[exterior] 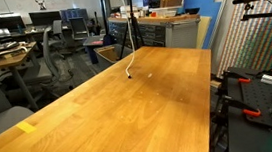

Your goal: Pick the rope on the table

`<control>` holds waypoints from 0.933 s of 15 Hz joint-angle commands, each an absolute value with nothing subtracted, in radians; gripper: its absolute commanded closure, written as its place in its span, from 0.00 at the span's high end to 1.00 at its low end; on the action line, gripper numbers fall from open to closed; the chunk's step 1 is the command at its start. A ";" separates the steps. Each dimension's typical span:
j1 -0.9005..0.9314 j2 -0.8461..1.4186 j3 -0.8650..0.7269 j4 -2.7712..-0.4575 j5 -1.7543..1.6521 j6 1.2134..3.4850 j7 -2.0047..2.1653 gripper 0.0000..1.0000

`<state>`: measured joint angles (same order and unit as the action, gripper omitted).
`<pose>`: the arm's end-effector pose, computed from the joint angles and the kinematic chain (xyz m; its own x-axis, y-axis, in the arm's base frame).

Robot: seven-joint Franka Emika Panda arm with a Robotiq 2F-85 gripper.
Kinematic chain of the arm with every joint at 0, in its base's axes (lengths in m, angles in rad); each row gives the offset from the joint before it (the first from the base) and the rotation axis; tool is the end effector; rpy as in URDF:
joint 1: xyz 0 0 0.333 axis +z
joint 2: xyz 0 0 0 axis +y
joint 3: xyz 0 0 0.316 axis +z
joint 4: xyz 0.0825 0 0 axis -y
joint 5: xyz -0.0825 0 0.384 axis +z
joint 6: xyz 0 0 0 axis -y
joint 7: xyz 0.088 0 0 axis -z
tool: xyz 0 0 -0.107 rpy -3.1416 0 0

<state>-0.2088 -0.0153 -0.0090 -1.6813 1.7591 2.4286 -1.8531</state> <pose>0.5921 -0.1276 0.6833 -0.0800 0.0454 0.9958 0.4579 -0.8857 0.0772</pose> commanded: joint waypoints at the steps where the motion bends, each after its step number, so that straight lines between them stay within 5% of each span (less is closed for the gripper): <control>1: -0.168 0.075 0.014 -1.687 1.742 2.596 -2.026 0.01; 14: -0.143 0.460 -0.077 -1.723 1.925 3.081 -2.660 0.01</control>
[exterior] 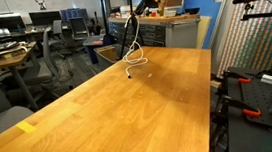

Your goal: Pick the rope on the table

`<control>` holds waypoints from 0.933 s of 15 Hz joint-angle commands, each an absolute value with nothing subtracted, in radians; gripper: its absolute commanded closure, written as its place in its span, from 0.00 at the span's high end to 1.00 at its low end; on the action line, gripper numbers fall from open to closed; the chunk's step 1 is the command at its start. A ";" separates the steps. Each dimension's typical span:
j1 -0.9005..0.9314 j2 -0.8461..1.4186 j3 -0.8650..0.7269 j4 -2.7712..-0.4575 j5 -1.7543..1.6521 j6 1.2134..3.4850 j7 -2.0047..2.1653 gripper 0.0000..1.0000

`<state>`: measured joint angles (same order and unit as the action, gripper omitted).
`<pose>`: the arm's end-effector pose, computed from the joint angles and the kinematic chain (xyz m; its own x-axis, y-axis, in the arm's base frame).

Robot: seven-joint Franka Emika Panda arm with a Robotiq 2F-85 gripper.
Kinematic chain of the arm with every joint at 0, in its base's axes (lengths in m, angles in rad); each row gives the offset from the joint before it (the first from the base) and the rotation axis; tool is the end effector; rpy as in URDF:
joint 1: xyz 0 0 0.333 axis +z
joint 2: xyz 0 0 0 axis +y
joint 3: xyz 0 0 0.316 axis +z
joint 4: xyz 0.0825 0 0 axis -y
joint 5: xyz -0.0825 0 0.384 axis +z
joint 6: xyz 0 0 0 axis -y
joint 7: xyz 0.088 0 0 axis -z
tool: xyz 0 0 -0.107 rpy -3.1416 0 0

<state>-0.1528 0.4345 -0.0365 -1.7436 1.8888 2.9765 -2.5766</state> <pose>0.6330 -0.1857 0.3484 0.4364 0.5638 0.7012 0.2880 -0.8258 0.4848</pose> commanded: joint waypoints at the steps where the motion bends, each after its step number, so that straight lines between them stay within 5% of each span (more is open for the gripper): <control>1: -0.141 0.471 -0.095 -1.723 1.929 3.120 -2.677 0.01; 9: -0.012 0.548 -0.241 -1.715 1.934 3.515 -2.675 0.01; 10: -0.027 0.550 -0.188 -1.765 1.757 3.587 -2.502 0.20; 14: 0.038 0.610 -0.145 -1.772 1.949 3.835 -2.664 0.53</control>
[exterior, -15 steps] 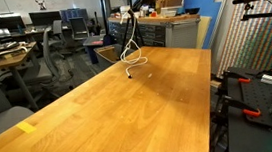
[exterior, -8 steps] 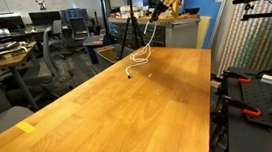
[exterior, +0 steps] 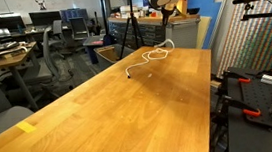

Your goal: Pick the rope on the table

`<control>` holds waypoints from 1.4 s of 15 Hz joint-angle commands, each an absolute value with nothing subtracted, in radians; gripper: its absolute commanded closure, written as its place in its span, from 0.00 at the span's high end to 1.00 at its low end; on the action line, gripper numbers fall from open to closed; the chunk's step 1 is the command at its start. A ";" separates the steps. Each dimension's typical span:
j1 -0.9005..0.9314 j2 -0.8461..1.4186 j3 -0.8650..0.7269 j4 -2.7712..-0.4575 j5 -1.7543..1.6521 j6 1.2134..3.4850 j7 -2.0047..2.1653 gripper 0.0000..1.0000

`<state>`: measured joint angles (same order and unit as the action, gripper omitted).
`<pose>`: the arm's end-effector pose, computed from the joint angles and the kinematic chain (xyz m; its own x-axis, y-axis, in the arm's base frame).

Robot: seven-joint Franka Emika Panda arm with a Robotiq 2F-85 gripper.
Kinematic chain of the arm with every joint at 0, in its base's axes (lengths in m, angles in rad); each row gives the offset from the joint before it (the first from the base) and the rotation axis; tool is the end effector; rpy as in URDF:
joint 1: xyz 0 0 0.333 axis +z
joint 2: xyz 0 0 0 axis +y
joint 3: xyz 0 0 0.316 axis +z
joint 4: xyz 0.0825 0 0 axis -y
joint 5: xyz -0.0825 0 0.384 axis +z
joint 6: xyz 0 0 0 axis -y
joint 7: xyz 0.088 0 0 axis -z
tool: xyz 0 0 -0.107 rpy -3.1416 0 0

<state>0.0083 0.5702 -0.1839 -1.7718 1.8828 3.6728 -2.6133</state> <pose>0.5547 -0.2111 0.3010 0.8809 0.4477 0.1535 0.1993 -0.6450 0.7377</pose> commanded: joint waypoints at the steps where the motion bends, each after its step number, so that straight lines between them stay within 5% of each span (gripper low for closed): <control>1: 0.039 0.627 -0.117 -1.769 1.993 3.894 -2.699 0.59; 4: 0.016 0.681 -0.017 -1.729 2.132 4.044 -2.846 0.81; 7: -0.133 0.723 0.267 -1.790 2.100 4.118 -2.773 1.00; 11: -0.197 0.872 0.404 -1.589 2.248 4.049 -2.781 1.00; 12: -0.135 0.784 0.339 -1.727 2.197 4.029 -2.719 1.00; 21: -0.065 0.869 0.297 -1.567 1.967 3.825 -2.693 1.00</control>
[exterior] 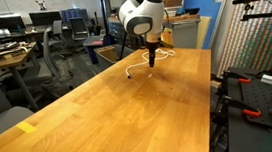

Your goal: Pick the rope on the table

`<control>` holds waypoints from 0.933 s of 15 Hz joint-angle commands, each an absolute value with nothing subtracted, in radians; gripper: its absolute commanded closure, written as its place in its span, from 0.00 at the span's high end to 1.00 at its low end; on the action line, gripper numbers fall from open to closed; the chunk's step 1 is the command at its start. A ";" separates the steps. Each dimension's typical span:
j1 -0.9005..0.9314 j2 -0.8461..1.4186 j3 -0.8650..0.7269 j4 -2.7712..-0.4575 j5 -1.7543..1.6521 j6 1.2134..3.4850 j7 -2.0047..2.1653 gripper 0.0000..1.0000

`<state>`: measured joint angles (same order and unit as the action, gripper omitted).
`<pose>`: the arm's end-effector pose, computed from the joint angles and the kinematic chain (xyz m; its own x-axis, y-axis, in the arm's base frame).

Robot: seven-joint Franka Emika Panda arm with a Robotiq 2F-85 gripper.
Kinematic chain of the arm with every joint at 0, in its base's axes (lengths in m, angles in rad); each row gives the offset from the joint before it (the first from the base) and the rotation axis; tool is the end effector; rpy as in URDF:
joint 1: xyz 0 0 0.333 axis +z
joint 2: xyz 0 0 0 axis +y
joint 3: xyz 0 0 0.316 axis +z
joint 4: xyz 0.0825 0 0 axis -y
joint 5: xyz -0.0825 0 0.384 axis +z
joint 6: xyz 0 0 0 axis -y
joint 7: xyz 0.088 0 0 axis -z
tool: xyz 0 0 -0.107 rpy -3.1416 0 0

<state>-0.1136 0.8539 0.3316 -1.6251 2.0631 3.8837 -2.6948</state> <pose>0.5643 -0.0201 0.1616 0.8776 0.4747 0.0671 0.4003 -0.8025 0.4425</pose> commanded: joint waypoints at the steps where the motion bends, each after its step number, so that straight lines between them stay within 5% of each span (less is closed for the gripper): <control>1: -0.073 0.881 0.305 -1.546 1.945 3.806 -2.713 1.00; 5: -0.112 0.942 0.345 -1.467 1.945 3.764 -2.789 0.98; 6: -0.150 0.953 0.404 -1.517 1.875 3.771 -2.717 0.76; 8: -0.210 0.998 0.482 -1.500 1.899 3.795 -2.774 0.71; 12: -0.274 1.072 0.578 -1.494 1.797 3.828 -2.758 0.41; 13: -0.282 1.067 0.591 -1.499 1.767 3.847 -2.758 0.53; 14: -0.301 1.055 0.619 -1.534 1.735 3.866 -2.758 0.79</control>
